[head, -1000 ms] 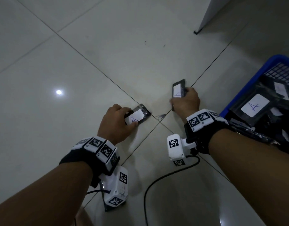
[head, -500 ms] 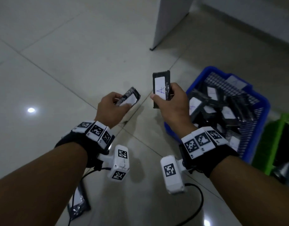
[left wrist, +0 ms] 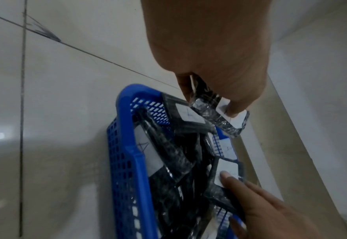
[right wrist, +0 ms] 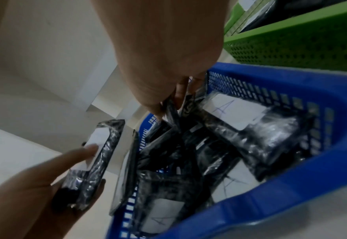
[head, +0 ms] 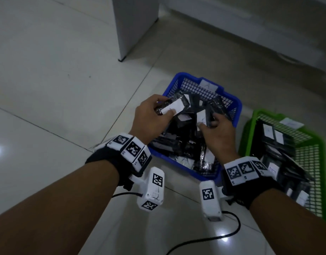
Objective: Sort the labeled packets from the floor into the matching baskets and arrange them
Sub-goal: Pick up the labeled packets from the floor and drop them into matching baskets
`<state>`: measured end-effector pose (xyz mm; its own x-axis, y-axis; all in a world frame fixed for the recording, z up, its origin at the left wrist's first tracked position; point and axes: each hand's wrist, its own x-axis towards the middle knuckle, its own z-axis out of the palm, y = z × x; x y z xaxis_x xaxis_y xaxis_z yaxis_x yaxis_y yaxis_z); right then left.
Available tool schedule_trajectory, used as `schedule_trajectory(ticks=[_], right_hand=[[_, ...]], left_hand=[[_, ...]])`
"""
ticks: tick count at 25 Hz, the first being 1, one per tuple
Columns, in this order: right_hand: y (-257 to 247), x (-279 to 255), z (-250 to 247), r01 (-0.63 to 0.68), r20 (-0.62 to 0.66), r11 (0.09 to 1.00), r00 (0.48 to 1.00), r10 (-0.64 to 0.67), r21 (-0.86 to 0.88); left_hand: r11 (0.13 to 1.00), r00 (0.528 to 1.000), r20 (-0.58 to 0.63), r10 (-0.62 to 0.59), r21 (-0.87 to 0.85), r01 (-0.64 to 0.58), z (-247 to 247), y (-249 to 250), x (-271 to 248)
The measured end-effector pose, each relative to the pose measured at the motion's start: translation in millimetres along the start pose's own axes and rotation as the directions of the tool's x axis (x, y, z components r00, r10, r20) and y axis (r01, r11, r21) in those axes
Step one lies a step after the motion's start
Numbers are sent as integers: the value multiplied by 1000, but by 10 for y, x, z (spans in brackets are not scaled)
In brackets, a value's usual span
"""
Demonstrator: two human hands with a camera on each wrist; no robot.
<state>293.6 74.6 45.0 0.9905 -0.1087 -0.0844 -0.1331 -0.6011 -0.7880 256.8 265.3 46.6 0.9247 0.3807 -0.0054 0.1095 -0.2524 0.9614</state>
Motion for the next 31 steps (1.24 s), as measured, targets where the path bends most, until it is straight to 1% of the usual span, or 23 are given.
schedule_trajectory(ticks=[2, 4, 5, 6, 7, 8, 10, 12, 14, 16, 18, 19, 21, 22, 23, 24, 25, 28, 29, 31], right_hand=[[93, -24, -40, -16, 17, 998, 1000, 17, -55], [124, -25, -81, 24, -48, 995, 998, -29, -100], [114, -24, -86, 59, -96, 991, 993, -70, -119], [68, -33, -79, 102, -139, 987, 983, -119, -125], [9, -39, -52, 152, -165, 981, 971, -171, -122], [-70, -49, -2, 208, -164, 972, 961, -224, -108], [-270, -103, 187, 322, -96, 944, 940, -328, -74], [-483, -244, 494, 429, 34, 903, 903, -429, -18], [-635, -509, 839, 534, 183, 844, 827, -531, 35], [-710, -852, 1183, 606, 339, 788, 723, -602, 109], [-721, -1235, 1464, 632, 482, 755, 614, -625, 175], [-696, -1436, 1598, 633, 556, 746, 552, -621, 205], [-613, -1751, 1779, 650, 688, 729, 429, -586, 216], [-550, -1906, 1847, 669, 744, 714, 367, -558, 205], [-488, -2007, 1903, 696, 779, 693, 324, -537, 189], [-412, -2095, 1983, 724, 802, 669, 295, -520, 168], [-312, -2167, 2033, 754, 820, 643, 278, -501, 137], [-132, -2243, 2076, 848, 838, 526, 242, -490, 63], [-93, -2252, 2077, 871, 841, 489, 228, -491, 50], [-37, -2273, 2046, 893, 851, 449, 202, -485, 44]], left_hand=[[998, 997, 62, 42, 40, -44, 104, -50, -53], [986, 989, 124, 78, 136, -95, 154, -99, -88], [964, 982, 153, 109, 223, -142, 165, -123, -105], [923, 974, 172, 147, 329, -198, 153, -150, -118], [875, 968, 171, 185, 419, -241, 120, -165, -132], [839, 967, 142, 209, 482, -252, 59, -179, -143], [834, 975, 63, 214, 507, -216, -183, -214, -214], [835, 985, -9, 175, 531, -143, -587, -320, -381], [801, 994, -85, 69, 598, -5, -1078, -478, -661], [761, 981, -186, -62, 627, 167, -1582, -656, -1051], [697, 936, -286, -205, 628, 345, -1972, -830, -1533], [648, 899, -332, -285, 624, 436, -2125, -911, -1796], [558, 805, -391, -447, 582, 592, -2295, -1049, -2215], [508, 747, -407, -526, 554, 659, -2330, -1113, -2396], [465, 706, -416, -573, 544, 698, -2327, -1167, -2490], [437, 679, -423, -600, 537, 721, -2325, -1246, -2554], [427, 652, -430, -624, 511, 746, -2274, -1304, -2622], [451, 604, -457, -653, 405, 795, -2189, -1375, -2646], [458, 574, -471, -670, 346, 819, -2192, -1416, -2631], [449, 484, -477, -734, 194, 872, -2211, -1536, -2568]])
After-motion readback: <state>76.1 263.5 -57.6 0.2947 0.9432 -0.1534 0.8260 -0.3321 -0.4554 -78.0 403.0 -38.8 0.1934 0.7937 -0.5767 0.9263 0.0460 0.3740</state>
